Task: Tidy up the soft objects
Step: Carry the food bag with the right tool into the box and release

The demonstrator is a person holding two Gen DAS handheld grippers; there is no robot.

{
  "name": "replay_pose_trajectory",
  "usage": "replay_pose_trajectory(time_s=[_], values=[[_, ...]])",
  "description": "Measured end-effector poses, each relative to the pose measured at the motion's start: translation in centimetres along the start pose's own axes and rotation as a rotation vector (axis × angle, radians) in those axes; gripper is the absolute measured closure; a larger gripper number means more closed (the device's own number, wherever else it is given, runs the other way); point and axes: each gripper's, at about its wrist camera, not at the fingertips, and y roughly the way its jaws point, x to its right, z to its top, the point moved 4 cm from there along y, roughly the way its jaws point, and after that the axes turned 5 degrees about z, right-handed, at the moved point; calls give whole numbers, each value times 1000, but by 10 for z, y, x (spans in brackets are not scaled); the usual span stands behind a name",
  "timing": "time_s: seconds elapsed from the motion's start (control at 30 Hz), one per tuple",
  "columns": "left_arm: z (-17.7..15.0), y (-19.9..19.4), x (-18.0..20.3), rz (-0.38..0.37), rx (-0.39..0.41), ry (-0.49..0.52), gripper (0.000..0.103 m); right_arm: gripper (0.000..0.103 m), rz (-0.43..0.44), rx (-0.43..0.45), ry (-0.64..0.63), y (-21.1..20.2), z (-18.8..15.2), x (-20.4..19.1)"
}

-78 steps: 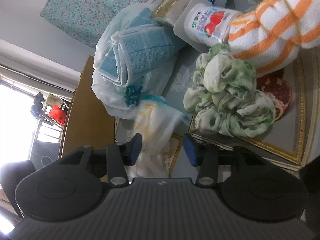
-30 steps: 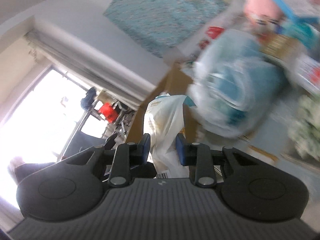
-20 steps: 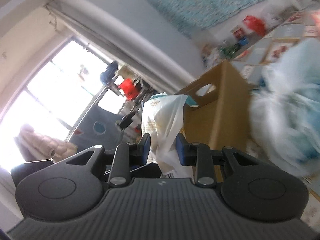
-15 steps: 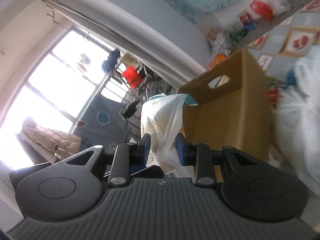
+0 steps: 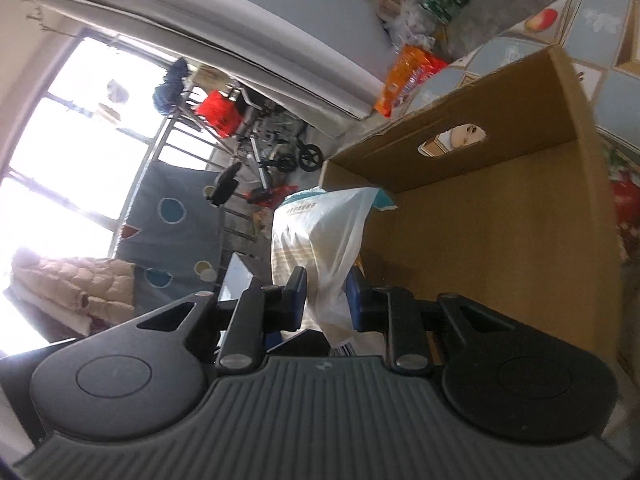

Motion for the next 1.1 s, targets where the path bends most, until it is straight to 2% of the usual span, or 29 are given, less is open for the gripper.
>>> replay_pose_trajectory(time_s=[0.1,0.23,0.43,0.6,0.67,0.77,0.9,1.03,1.07,1.1], values=[[13,22,-13,28,-25,-26,49,84,-35,-6,35,27,12,7],[22,37,-21,89,-11,-46,45,85,-69,-12,104,56,24,30],[20,37,-33,114,9,-82,44,85,-167,-15,229,102,36,72],[16,27,-38,103,26,-88,44,86,-215,-25,284,135,33,99],[15,22,-38,99,40,-84,43,86,-221,-38,294,143,26,104],[14,16,-38,98,55,-82,42,85,-179,-47,300,155,21,105],[10,14,-39,86,55,-90,41,85,-178,-23,306,161,15,104],[8,10,-37,81,62,-88,38,78,-172,-58,296,169,9,104],[7,8,-36,81,66,-87,37,72,-184,-74,295,170,7,103],[7,6,-36,82,69,-87,35,58,-189,-88,301,167,9,106]])
